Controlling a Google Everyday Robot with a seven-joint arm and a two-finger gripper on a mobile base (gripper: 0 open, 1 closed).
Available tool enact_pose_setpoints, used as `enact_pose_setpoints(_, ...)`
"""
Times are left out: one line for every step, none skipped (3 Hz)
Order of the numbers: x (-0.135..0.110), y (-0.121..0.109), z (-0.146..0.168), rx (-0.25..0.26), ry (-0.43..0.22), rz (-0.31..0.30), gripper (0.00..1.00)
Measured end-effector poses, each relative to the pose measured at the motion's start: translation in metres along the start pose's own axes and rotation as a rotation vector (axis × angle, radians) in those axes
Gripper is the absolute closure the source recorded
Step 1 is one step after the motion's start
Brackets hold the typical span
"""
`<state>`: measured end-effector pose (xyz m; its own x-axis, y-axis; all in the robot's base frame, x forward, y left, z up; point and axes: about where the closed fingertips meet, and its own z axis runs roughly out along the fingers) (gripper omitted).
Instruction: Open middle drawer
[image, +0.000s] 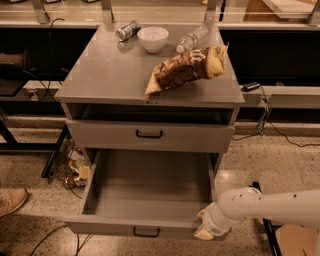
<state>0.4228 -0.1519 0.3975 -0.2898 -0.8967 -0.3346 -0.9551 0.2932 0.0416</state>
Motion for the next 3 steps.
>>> enact_pose_setpoints(0.000,0.001,0.001,-0.002,0.000,0.000,0.04)
enact_pose_setpoints(0.005,-0.007,-0.026,0.028,-0.030,-0.010,0.00)
enact_pose_setpoints(0.020,-0.030,-0.093,0.125,-0.083,-0.004,0.00)
